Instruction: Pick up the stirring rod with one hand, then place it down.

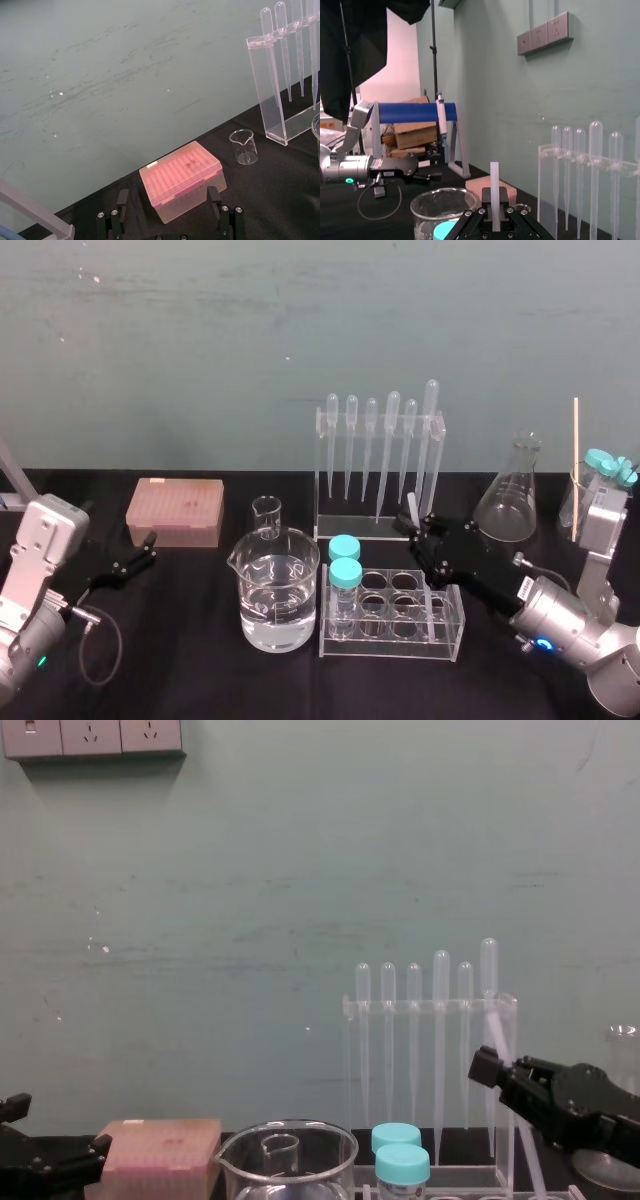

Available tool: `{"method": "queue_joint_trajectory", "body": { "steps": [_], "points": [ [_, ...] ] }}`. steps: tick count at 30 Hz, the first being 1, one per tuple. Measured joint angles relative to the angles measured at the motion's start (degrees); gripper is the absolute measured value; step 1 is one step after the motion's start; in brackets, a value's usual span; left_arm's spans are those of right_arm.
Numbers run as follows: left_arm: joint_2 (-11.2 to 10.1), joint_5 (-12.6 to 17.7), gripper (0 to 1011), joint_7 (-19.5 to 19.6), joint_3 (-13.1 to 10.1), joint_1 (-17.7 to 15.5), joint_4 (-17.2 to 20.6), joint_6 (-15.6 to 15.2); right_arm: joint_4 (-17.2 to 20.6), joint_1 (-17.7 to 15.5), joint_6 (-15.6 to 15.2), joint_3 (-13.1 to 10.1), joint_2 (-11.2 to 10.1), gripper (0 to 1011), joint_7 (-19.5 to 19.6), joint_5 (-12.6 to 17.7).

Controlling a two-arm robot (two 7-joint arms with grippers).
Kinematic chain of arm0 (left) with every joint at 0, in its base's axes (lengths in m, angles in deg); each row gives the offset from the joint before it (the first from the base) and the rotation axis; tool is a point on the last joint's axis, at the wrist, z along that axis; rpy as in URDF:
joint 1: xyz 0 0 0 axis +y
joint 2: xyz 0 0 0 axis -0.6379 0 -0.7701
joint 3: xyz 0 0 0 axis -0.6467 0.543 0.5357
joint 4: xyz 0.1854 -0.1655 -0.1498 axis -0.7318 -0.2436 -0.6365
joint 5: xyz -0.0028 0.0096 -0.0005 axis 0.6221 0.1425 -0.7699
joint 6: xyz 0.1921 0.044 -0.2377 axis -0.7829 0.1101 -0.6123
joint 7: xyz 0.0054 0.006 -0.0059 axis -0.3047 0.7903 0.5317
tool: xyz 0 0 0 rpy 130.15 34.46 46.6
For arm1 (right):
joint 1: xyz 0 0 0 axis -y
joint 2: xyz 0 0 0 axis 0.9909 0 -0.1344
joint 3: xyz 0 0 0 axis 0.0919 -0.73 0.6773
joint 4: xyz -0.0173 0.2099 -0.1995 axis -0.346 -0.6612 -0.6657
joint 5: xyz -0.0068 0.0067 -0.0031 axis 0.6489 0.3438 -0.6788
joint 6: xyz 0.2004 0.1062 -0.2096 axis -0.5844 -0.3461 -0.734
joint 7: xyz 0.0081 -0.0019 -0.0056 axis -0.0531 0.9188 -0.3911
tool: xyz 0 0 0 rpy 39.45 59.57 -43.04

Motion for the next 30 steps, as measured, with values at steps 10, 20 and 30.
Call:
{"method": "queue_joint_trajectory", "body": {
  "steps": [10,20,30],
  "points": [
    [0.0,0.0,1000,0.0,0.0,0.0,0.0,0.0,-0.9,0.6,-1.7,0.8,0.0,69,0.5,-1.0],
    [0.0,0.0,1000,0.0,0.0,0.0,0.0,0.0,-0.9,0.6,-1.5,0.7,0.0,69,0.5,-0.9],
    [0.0,0.0,1000,0.0,0.0,0.0,0.0,0.0,-0.9,0.6,-1.3,0.7,0.0,69,0.5,-0.9]
  ]
}}
